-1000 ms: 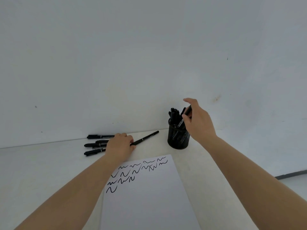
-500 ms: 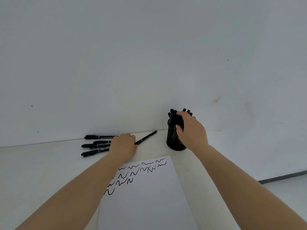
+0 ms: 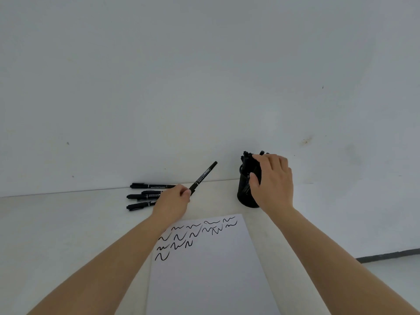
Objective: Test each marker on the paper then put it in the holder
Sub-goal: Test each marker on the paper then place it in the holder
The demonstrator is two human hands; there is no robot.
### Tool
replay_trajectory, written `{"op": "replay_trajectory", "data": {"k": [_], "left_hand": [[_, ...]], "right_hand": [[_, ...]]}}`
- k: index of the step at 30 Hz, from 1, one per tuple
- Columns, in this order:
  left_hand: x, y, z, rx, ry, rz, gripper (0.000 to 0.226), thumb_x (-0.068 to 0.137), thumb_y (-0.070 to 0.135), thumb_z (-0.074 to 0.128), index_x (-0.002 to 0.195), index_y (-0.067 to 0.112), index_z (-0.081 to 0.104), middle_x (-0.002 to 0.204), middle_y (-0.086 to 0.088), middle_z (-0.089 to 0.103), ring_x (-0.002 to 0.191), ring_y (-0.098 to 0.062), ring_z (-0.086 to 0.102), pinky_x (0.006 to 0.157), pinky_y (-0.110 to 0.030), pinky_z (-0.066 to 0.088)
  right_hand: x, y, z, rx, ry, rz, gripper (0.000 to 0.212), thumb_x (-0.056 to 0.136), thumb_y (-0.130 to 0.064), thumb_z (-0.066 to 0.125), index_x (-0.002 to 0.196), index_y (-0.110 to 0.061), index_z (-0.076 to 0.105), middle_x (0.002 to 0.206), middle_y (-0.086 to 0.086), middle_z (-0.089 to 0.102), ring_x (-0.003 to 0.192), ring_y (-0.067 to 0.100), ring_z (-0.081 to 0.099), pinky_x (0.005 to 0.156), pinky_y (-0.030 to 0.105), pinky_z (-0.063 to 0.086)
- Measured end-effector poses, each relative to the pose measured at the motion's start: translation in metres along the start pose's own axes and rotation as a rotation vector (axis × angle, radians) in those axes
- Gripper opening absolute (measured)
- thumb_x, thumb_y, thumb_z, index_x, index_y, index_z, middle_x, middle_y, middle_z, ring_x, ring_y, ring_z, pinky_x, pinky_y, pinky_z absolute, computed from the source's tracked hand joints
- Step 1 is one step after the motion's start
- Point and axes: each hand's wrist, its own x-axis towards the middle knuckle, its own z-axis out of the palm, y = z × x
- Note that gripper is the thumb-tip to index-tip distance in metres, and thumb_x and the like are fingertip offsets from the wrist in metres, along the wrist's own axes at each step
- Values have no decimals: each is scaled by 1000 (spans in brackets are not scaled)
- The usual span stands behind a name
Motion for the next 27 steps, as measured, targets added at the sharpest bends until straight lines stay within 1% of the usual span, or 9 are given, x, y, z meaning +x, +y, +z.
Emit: {"op": "replay_trajectory", "data": {"k": [2,5,8,12,16,19,23,25,27], "left_hand": [[-16,6,-10,-262,-54,-44,23,94,18,41,79,20,58,75,6,64,75,-14,59,64,-18,40],[-44,15,-22,-390,-102,-24,25,95,16,41,79,22,60,71,8,64,62,-1,58,51,-7,36],[-70,18,-28,-395,-166,35,24,95,16,41,81,22,59,66,11,63,57,4,55,50,-7,36],[-96,20,-31,-326,-233,80,24,96,21,43,77,21,58,53,18,58,49,5,47,46,-6,33],[-114,23,-34,-165,-215,161,29,96,31,40,71,30,56,53,12,50,50,1,44,49,-11,33],[-128,25,-33,97,-155,236,29,96,38,32,77,26,50,60,7,48,54,-9,42,55,-27,34],[-152,4,-36,419,-51,264,30,95,46,23,82,24,38,65,7,48,67,-20,48,60,-33,37],[-156,-11,-46,346,-43,203,30,95,45,27,82,22,41,66,5,52,68,-22,53,61,-34,39],[-154,-22,-50,225,-19,187,27,95,41,33,81,22,45,65,8,57,69,-19,56,63,-33,41]], "right_hand": [[-11,-13,-4,142,26,14,28,78,-8,62,106,-10,62,102,7,62,100,29,51,79,34,38],[-25,-39,-8,587,-298,322,7,87,-21,57,84,-21,63,74,-9,63,74,10,55,66,23,38],[-39,-60,-10,898,-504,545,17,89,-30,54,81,-22,66,64,-8,61,57,6,53,61,21,39],[-57,-82,-16,1094,-564,555,24,95,-27,47,84,-21,68,57,-7,56,50,4,45,53,16,37],[-72,-92,-20,1143,-554,575,30,95,-26,46,72,-21,65,47,-10,49,44,3,43,49,12,36],[-79,-97,-17,1085,-560,630,32,94,-25,46,66,-20,61,42,-9,46,42,4,41,49,16,35],[-60,-55,-20,1050,-218,1011,27,93,-25,44,72,-13,56,52,-1,38,48,14,34,47,21,32],[-59,-33,-24,906,-122,854,29,92,-32,45,69,-19,56,54,-4,42,52,13,37,56,25,34],[-68,-35,-22,798,-190,653,28,89,-35,49,65,-21,54,53,-6,50,53,12,45,56,23,35]]}}
